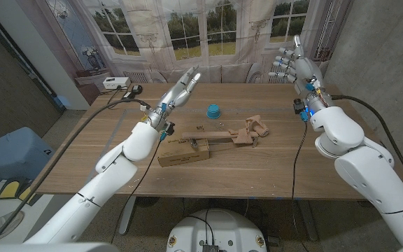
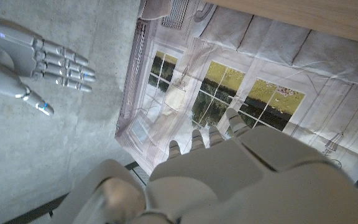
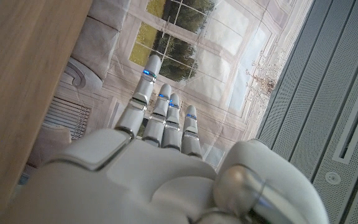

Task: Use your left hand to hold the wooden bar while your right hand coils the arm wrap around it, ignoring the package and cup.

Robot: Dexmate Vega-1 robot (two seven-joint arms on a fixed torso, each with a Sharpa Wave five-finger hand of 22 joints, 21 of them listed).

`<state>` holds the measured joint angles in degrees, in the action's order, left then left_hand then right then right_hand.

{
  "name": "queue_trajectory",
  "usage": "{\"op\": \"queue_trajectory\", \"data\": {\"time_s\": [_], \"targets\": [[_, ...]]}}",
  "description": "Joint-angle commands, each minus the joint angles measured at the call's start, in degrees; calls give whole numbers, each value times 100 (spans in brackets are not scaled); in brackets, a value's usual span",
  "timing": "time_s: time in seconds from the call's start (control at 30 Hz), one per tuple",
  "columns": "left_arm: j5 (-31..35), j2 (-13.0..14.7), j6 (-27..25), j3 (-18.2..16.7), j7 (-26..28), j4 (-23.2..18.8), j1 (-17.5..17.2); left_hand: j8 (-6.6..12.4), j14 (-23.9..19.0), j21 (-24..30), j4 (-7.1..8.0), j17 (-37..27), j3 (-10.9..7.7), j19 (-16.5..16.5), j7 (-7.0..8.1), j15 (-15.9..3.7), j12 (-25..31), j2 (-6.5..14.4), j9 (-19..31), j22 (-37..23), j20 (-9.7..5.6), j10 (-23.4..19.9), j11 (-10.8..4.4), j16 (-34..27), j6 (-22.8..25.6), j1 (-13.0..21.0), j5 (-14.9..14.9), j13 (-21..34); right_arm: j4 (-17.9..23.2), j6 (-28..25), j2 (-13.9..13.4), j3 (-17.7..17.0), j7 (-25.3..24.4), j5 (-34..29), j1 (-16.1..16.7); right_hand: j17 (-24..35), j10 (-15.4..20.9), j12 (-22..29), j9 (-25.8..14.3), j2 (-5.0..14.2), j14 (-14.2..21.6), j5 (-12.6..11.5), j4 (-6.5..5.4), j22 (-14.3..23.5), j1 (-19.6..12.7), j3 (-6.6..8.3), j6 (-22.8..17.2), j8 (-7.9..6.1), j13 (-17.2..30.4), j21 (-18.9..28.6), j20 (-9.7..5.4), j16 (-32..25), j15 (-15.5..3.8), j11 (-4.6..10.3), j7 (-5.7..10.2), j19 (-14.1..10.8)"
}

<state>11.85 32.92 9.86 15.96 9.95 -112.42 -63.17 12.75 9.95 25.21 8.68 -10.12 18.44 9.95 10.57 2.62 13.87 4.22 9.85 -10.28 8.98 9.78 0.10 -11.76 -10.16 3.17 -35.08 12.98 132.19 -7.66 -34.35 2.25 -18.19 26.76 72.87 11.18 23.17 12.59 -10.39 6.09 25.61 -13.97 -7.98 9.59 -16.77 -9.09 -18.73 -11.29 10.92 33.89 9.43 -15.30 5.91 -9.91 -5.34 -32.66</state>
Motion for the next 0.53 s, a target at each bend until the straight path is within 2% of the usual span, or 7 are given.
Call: {"op": "queue_trajectory", "data": {"time_s": [0.03,0.1,0.23,0.27,0.33,0.4,0.53], "targets": [[-1532,257,1361,188,105,882,378,-7,431,-25,-39,2,-1,505,34,-82,24,29,13,-1,-56,368,-39,12,-104,93,18,-32,-333,318,-109,225,0,483,65,-6,54,7,-16,-1,77,-28,-13,-2,56,-53,-55,-59,5,-27,27,-19,50,-6,-44,-104],[-1791,283,1514,220,-75,1000,430,-15,423,-31,-47,4,-7,479,30,-89,19,37,12,0,-75,353,-47,20,-82,118,29,-50,-353,352,-128,279,-22,509,60,-9,108,9,-16,-3,169,-33,-20,-2,87,-71,-72,-52,6,-20,39,-38,81,4,-34,-236],[-2347,400,1669,294,-556,1174,541,-37,373,-25,-61,8,-18,388,38,-97,8,54,11,3,-101,328,-47,25,-57,167,50,-82,-404,449,-143,398,-112,476,65,-10,127,7,-16,-5,172,-36,-24,-3,105,-83,-91,-53,6,-22,79,-30,68,7,-29,-292],[-2401,417,1665,296,-590,1184,543,-40,366,-25,-62,8,-20,378,33,-104,7,56,11,3,-105,324,-47,24,-55,172,53,-85,-443,526,-127,437,-116,460,70,-10,131,-3,-16,-6,170,-40,-30,-4,126,-95,-103,-51,7,-57,169,-20,63,3,-32,-271],[-2544,439,1666,310,-677,1218,551,-54,368,-35,-67,9,-24,378,34,-102,-7,64,11,4,-109,342,-52,32,-63,189,60,-95,-527,683,-64,533,-153,414,60,-7,129,-27,-18,8,104,-51,-42,-3,167,-113,-129,-46,8,-197,239,26,55,-4,-39,-62],[-2637,473,1603,318,-728,1220,559,-60,364,-37,-70,10,-28,363,26,-100,-10,71,11,4,-109,336,-45,37,-60,202,65,-102,-589,775,-51,617,-181,344,25,-2,137,-47,-18,49,39,-66,-49,6,197,-117,-162,-42,10,-366,205,74,66,-2,-46,213],[-2812,501,1581,315,-789,1252,547,-89,400,-60,-76,11,-38,372,11,-96,-32,89,11,5,-113,362,-35,62,-90,234,77,-118,-793,1042,61,840,-223,165,-163,5,108,-79,-19,99,-89,-84,-47,19,212,-109,-197,-38,13,-521,153,144,13,24,-45,450]]}}
